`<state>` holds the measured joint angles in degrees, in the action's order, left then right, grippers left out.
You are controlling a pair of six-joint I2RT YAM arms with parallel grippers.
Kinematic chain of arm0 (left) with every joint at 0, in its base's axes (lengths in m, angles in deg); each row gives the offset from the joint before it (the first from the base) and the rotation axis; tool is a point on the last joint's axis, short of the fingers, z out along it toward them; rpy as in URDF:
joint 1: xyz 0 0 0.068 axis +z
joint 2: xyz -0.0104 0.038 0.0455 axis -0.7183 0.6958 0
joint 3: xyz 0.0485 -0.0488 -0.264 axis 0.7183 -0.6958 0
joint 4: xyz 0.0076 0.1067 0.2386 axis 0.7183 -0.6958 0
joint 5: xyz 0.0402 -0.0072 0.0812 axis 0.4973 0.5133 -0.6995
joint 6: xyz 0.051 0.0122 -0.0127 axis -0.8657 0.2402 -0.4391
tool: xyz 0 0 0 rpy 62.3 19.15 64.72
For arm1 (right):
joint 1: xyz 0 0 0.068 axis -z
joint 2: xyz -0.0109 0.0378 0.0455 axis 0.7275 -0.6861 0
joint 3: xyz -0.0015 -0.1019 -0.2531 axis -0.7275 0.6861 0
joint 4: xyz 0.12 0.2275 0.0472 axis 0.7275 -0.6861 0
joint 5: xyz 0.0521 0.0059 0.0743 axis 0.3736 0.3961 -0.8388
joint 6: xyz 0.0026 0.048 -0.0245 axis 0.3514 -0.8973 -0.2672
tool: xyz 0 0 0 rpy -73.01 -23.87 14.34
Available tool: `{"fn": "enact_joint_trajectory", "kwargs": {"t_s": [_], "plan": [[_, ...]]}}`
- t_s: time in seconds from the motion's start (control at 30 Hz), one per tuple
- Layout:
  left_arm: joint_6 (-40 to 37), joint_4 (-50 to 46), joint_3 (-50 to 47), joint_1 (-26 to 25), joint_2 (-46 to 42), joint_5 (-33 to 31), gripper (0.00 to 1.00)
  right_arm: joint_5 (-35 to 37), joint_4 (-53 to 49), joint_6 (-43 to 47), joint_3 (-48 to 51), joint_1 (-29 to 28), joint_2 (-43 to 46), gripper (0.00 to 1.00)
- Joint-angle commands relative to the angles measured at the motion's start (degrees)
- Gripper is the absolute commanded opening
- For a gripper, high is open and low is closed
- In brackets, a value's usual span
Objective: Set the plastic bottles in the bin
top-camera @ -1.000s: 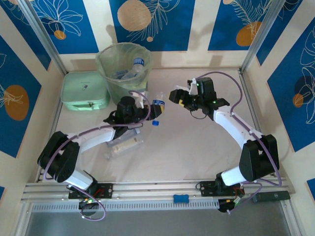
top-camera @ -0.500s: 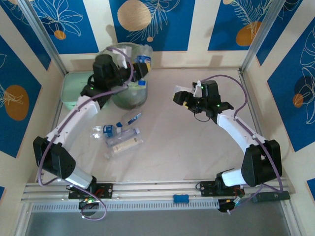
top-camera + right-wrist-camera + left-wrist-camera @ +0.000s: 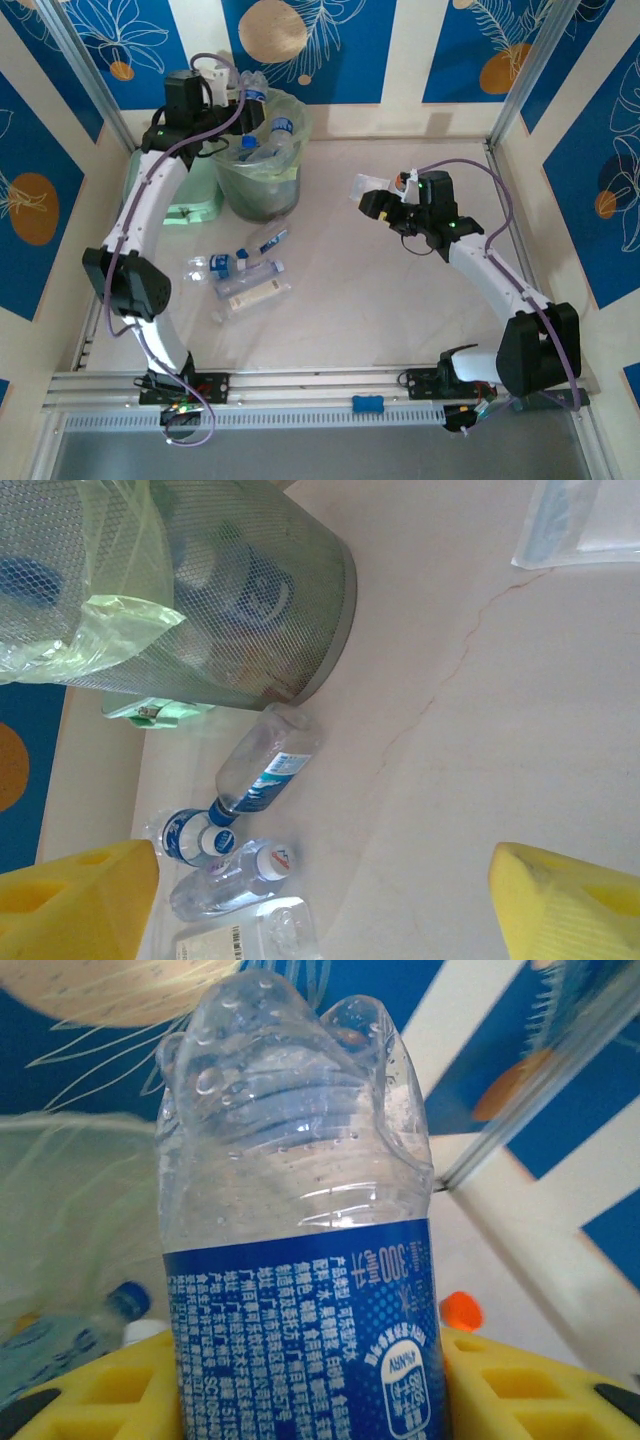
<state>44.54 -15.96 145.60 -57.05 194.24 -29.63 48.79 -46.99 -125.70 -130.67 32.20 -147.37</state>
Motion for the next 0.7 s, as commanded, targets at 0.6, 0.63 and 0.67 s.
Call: {"fn": "enact_joint_trajectory", "kwargs": {"t_s": [0.6, 0.63, 0.67], "plan": [[-5.5, -12.6, 7.7, 0.4, 6.3, -5.3, 0.99, -1.9, 1.8, -0.7, 1.2, -1.1, 0.0, 0.99], [-5.4, -12.5, 7.7, 0.4, 5.5, -5.2, 1.00, -1.9, 1.9, -0.7, 1.1, -1.2, -0.2, 0.99], [-5.3, -12.6, 7.6, 0.4, 4.6, -5.3, 1.00, -2.0, 1.9, -0.8, 1.1, -1.3, -0.4, 0.99]]}}
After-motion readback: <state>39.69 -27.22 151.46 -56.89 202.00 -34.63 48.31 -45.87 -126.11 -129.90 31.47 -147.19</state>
